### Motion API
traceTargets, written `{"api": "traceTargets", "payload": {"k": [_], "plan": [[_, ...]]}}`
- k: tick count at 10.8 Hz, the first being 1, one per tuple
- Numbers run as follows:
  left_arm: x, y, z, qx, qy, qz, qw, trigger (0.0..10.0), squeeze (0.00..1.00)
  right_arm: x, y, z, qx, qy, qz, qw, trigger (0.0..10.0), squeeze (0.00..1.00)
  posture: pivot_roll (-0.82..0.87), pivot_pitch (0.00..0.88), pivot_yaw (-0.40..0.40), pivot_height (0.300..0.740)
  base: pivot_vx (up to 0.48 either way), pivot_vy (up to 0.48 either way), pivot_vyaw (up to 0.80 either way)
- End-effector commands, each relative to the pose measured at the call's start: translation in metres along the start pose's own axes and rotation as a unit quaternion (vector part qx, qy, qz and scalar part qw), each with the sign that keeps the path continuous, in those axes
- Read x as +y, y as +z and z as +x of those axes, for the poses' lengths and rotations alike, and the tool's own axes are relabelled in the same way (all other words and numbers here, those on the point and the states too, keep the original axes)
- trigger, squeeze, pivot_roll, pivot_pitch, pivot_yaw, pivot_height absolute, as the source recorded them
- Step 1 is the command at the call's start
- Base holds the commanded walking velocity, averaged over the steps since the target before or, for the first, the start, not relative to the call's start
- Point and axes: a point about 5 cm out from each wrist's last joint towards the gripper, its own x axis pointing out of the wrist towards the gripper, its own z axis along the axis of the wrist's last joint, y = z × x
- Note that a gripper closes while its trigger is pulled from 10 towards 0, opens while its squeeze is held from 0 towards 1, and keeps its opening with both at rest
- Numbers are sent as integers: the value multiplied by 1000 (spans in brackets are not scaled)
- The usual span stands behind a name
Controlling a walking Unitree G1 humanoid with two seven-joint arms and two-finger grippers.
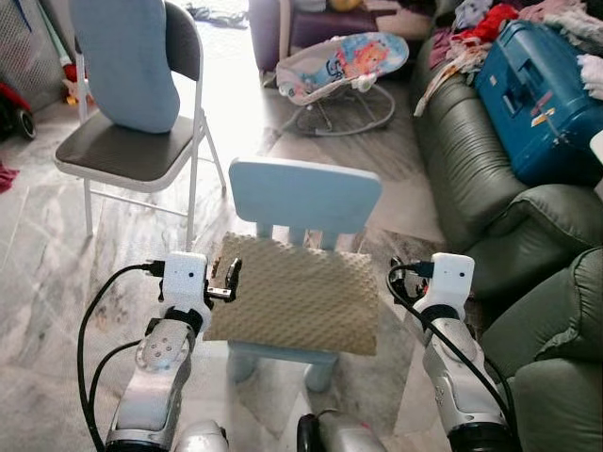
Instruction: Move the pillow to the sofa
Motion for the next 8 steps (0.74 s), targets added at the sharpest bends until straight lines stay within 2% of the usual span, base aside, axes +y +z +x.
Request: {"api": "traceTargets", "payload": {"k": [1,4,8], "plan": [[2,2,-1,-6,8,8,1000,10000,0,-1,0,-3,-2,-1,1,1000,10000,0,20,150,-72,735,0,0,0],[6,3,-3,-4,7,26,1000,10000,0,1,-2,-5,1,-1,7,1000,10000,0,27,159,-60,695,0,0,0],[10,20,4,-18,-16,51,998,10000,0,6,-3,-6,-8,-14,36,999,10000,0,49,165,27,695,0,0,0]]}}
